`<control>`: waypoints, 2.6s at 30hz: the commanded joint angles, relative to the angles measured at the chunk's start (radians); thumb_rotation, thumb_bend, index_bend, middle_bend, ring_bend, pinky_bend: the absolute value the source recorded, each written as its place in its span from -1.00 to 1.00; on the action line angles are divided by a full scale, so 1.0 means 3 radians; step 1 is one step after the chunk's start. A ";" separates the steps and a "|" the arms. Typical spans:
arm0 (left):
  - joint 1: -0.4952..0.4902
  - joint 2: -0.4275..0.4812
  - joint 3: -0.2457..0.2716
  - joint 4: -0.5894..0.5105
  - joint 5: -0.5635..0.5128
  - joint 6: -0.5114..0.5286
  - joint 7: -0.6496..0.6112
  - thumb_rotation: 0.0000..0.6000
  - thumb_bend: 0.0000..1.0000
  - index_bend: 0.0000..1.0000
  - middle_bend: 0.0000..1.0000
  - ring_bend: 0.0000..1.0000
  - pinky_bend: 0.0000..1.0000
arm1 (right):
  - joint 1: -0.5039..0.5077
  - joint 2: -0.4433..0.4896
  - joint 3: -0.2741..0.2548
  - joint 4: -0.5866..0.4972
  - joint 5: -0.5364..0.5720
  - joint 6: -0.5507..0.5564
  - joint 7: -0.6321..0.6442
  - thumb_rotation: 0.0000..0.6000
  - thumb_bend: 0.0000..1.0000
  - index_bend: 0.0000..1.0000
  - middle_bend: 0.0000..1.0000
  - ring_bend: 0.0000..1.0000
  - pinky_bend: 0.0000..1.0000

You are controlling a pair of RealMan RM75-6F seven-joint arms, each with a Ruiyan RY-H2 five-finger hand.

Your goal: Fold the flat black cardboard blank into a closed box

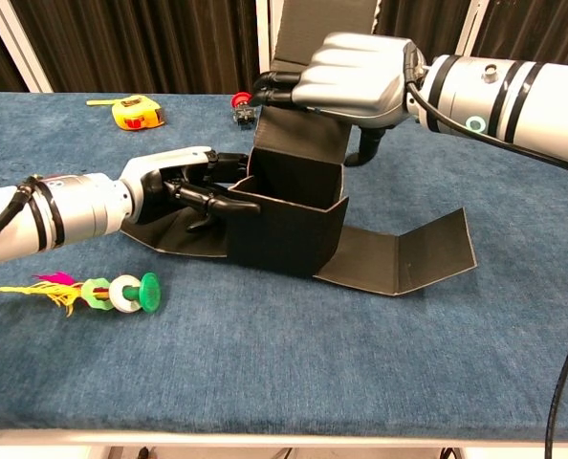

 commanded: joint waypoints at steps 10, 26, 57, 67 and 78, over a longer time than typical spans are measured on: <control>0.0019 0.0052 -0.0034 -0.0062 -0.0064 -0.0034 0.0034 0.61 -0.88 -0.49 -0.46 -0.01 0.70 | -0.0072 0.0192 0.0066 -0.0278 0.0022 -0.0029 0.0094 1.00 -1.00 -1.00 -1.00 0.36 1.00; 0.0051 0.0116 -0.0075 -0.0133 -0.0149 -0.0100 0.0142 0.62 -0.89 -0.40 -0.36 0.01 0.70 | -0.0222 0.0241 0.0144 -0.0312 -0.0162 0.0228 0.0697 1.00 -0.95 -1.00 -1.00 0.35 1.00; 0.0407 0.1083 -0.0323 -0.1039 0.0008 0.0596 -0.2226 0.54 -0.89 -0.39 -0.36 0.02 0.71 | -0.1447 0.0318 0.0285 0.0177 -0.0188 0.1562 0.3197 1.00 -0.69 -1.00 -0.61 0.44 1.00; 0.0342 0.1037 -0.0368 -0.1134 -0.0142 0.0428 -0.1905 0.52 -0.89 -0.39 -0.37 0.02 0.71 | -0.1038 -0.0343 0.0463 0.0407 -0.0697 0.1780 0.2996 1.00 -0.78 -0.87 -0.52 0.48 1.00; 0.0324 0.0990 -0.0323 -0.1148 -0.0121 0.0355 -0.1506 0.52 -0.89 -0.39 -0.38 0.02 0.71 | -0.0643 -0.0683 0.0761 0.0614 -0.0816 0.1862 0.2307 1.00 -0.86 -0.78 -0.46 0.51 1.00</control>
